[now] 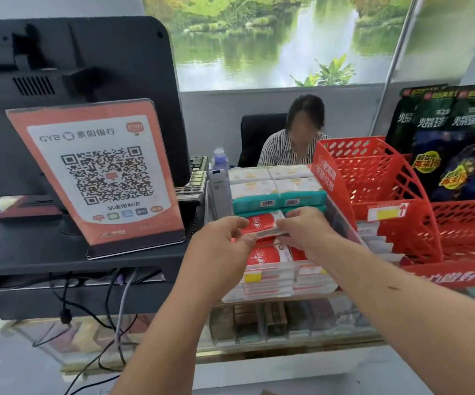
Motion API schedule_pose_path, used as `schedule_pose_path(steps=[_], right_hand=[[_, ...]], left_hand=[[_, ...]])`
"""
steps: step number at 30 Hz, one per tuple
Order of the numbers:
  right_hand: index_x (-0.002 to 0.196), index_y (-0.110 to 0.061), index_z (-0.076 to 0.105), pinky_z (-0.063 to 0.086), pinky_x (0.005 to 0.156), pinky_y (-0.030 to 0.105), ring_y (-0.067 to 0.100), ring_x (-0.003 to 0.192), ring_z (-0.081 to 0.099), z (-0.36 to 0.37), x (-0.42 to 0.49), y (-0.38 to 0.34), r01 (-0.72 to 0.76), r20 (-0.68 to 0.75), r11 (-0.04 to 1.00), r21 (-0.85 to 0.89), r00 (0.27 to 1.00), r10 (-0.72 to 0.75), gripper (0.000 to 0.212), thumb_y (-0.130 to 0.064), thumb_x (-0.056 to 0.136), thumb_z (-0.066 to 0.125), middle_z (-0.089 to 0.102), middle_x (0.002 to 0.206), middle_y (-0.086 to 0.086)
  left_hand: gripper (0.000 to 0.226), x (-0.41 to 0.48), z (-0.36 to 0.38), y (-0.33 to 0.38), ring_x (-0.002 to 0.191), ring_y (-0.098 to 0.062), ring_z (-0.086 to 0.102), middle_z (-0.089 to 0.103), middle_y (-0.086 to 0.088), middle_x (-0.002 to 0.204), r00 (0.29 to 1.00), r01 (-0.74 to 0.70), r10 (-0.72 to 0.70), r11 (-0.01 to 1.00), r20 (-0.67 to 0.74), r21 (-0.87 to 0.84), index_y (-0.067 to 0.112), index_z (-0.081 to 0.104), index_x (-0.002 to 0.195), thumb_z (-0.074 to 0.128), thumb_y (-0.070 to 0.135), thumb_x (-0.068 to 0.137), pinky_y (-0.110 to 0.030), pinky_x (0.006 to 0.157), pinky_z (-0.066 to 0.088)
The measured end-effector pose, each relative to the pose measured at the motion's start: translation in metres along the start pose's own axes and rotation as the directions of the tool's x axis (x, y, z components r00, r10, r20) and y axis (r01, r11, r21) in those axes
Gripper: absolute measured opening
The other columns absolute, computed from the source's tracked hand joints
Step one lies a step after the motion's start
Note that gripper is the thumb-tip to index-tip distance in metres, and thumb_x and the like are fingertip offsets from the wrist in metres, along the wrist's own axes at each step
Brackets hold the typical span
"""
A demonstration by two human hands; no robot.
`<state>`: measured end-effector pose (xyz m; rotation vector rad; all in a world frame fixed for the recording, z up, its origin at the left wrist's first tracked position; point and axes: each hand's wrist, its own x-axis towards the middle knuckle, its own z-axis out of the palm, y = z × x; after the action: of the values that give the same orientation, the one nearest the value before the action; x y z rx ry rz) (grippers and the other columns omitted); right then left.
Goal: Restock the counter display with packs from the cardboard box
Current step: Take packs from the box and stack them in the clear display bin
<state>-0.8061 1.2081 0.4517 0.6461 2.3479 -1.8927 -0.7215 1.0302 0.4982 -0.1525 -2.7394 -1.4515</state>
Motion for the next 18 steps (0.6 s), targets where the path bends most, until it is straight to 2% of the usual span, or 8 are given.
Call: schedule_pose_path(steps=[5,10,15,18], right_hand=[[0.084,-0.015,0.063,0.062,0.076,0.042,0.024,0.079,0.072,-0.005,-0.002,0.001,0.026,0.006,0.997,-0.07,1.0,-0.026,0.007,-0.011,0.087,0.068,0.071,0.09,0.01],[0.074,-0.021,0.061,0.06,0.081,0.047,0.028,0.087,0.071,-0.01,-0.009,0.001,0.061,0.012,0.992,-0.108,0.998,-0.06,0.018,-0.011,0.088,0.068,0.069,0.092,0.011],[0.089,-0.018,0.067,0.058,0.087,0.049,0.03,0.099,0.069,-0.024,-0.036,-0.002,0.102,-0.009,0.99,-0.093,0.995,-0.104,0.006,-0.012,0.09,0.066,0.07,0.1,0.013],[0.073,-0.027,0.065,0.058,0.087,0.046,0.022,0.092,0.071,-0.028,-0.06,0.002,0.159,-0.033,0.985,-0.058,0.986,-0.162,0.022,-0.012,0.089,0.066,0.073,0.09,0.002]], left_hand=[[0.031,0.005,0.017,0.006,0.093,-0.01,0.065,0.065,0.01,0.107,1.0,0.016,-0.017,0.998,0.017,0.054,0.031,0.061,0.124,0.06,0.036,0.093,-0.038,0.08,0.058],[0.03,0.005,0.025,0.006,0.095,-0.011,0.065,0.066,0.009,0.109,0.999,0.033,-0.034,0.999,0.027,0.037,0.031,0.062,0.123,0.061,0.034,0.093,-0.038,0.081,0.059],[0.03,-0.003,0.028,0.003,0.096,-0.009,0.063,0.067,0.01,0.108,0.998,0.024,-0.025,0.999,0.06,0.028,0.031,0.063,0.123,0.06,0.032,0.093,-0.038,0.081,0.059],[0.027,-0.006,0.032,-0.001,0.097,-0.013,0.063,0.067,0.01,0.108,0.996,-0.009,0.009,1.0,0.086,0.005,0.032,0.065,0.119,0.061,0.033,0.092,-0.04,0.085,0.057]])
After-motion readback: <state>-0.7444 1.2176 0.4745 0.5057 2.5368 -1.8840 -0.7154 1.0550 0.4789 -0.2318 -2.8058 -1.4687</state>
